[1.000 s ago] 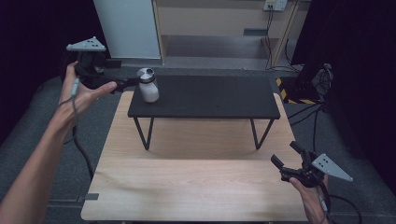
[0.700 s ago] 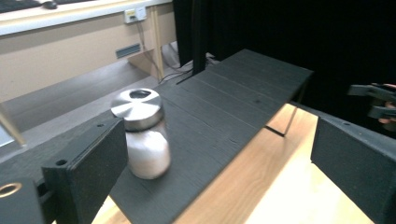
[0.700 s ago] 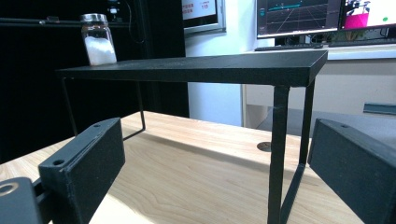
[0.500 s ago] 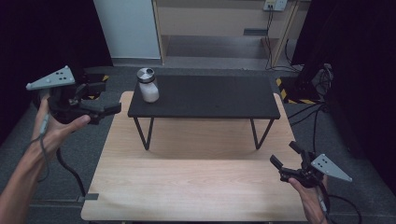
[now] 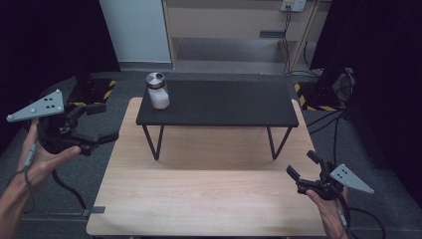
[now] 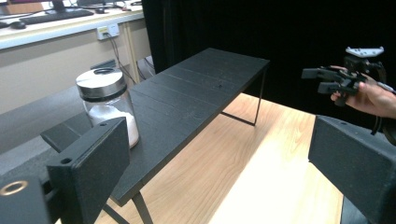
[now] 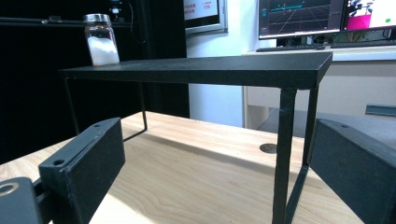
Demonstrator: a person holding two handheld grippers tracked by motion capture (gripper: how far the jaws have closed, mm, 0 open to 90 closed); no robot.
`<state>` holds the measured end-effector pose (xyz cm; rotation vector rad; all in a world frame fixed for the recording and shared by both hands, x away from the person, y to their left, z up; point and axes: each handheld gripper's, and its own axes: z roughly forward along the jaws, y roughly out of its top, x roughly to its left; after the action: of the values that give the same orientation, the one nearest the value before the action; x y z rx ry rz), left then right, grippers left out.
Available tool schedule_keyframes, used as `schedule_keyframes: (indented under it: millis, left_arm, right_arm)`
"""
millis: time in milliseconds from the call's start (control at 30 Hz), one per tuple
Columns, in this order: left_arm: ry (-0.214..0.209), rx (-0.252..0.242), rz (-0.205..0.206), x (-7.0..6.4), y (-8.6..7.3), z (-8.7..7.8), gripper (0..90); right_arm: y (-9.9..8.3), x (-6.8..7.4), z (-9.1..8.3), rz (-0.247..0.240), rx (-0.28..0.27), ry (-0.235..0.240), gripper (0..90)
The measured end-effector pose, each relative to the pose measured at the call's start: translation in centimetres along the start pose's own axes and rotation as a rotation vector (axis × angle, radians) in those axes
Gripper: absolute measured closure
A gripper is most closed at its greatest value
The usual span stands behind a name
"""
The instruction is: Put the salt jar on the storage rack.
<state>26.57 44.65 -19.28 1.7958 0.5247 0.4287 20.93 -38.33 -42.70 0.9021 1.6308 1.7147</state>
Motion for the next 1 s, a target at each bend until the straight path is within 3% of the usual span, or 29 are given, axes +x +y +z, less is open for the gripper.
schedule_keyframes:
  millis: [200,333,1000]
  left_arm:
    - [-0.056,-0.006,0.007,0.8,-1.0,0.7,4.7]
    - [-0.071,-0.009,0.002,1.1,-1.3,1.2,5.1]
    - [-0.076,-0.011,-0.003,1.2,-0.9,2.1,4.7]
  right_arm:
    - [0.0,0.0,-0.1,0.003,-0.002,-0.006,3.8]
    - [0.0,0.0,-0.1,0.002,-0.001,-0.004,3.9]
    - [0.0,0.0,-0.2,0.002,-0.003,-0.004,4.0]
